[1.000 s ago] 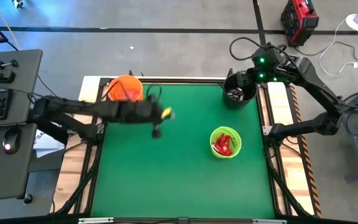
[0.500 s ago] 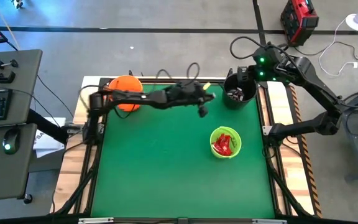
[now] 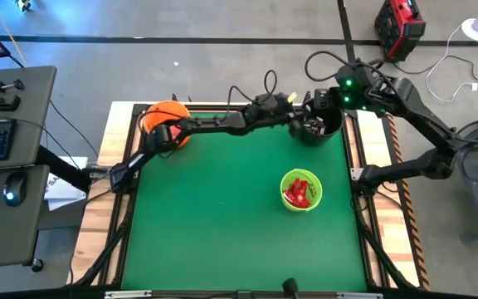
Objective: Sort candy by brand, put in halloween buckets
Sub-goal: Put the brown chocolate bar into the black bucket, then return to Home Position
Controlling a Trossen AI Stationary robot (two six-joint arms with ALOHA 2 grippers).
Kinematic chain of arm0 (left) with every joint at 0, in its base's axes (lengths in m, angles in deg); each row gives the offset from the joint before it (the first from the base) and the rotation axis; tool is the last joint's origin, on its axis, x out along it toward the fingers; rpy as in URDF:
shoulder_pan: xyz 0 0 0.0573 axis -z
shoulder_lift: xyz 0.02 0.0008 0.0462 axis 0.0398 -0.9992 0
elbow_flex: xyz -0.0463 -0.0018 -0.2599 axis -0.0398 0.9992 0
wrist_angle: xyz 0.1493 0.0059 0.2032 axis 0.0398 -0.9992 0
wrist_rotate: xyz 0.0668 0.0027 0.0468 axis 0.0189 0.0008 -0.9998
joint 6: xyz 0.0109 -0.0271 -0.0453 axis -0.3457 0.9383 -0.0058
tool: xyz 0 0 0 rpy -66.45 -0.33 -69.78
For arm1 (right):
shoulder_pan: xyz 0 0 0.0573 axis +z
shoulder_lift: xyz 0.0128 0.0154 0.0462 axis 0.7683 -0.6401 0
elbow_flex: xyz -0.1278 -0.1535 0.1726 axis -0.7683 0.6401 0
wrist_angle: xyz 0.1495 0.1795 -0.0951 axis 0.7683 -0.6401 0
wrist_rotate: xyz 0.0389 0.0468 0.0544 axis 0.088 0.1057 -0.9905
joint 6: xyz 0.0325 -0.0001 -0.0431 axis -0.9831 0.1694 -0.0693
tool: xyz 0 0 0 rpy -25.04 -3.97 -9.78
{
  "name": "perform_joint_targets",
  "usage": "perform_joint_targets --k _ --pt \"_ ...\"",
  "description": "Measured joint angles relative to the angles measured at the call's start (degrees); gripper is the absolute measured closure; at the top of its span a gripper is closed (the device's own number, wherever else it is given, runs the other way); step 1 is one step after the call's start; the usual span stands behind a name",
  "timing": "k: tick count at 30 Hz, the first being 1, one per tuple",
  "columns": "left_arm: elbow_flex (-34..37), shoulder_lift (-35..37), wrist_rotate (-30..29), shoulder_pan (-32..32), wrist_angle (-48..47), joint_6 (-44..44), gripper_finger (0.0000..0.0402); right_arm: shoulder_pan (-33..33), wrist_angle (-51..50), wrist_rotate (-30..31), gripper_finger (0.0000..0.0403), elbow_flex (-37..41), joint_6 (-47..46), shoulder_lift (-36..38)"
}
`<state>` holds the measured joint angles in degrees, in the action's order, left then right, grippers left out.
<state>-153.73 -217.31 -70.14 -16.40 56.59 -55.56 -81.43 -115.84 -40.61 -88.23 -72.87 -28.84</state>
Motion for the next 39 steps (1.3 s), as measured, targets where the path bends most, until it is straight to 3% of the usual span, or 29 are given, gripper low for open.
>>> perform_joint_targets --k 6,12,17,22,28,35,39 --pt "-5.65 -5.11 -3.19 -0.70 4.16 -0.20 0.0383 0.17 -0.02 0.13 0.0403 0.00 -0.14 -0.01" --pt "-9.64 -8.21 -1.09 -0.10 1.09 -1.98 0.0307 0.15 -0.02 0.35 0.0403 0.00 -0.14 -0.07" --pt "-9.97 -8.08 -3.24 0.40 -0.10 -5.18 0.0241 0.15 -0.02 0.33 0.0403 0.00 -0.14 -0.07" --pt "-9.91 -7.13 -3.83 0.31 -2.03 -3.36 0.0206 0.15 -0.05 0.33 0.0403 0.00 0.01 -0.08" --pt "-9.89 -0.12 0.14 -0.40 -25.06 -6.78 0.0202 0.15 -0.04 0.74 0.0403 0.00 2.94 -0.09" --pt "-9.95 13.67 5.27 -3.48 -56.47 -17.00 0.0204 0.13 -0.13 1.66 0.0403 0.00 9.21 -0.07" --pt "-6.02 22.58 9.10 -4.82 -66.09 -17.58 0.0249 0.70 -0.85 -0.24 0.0403 0.00 11.58 -0.09"
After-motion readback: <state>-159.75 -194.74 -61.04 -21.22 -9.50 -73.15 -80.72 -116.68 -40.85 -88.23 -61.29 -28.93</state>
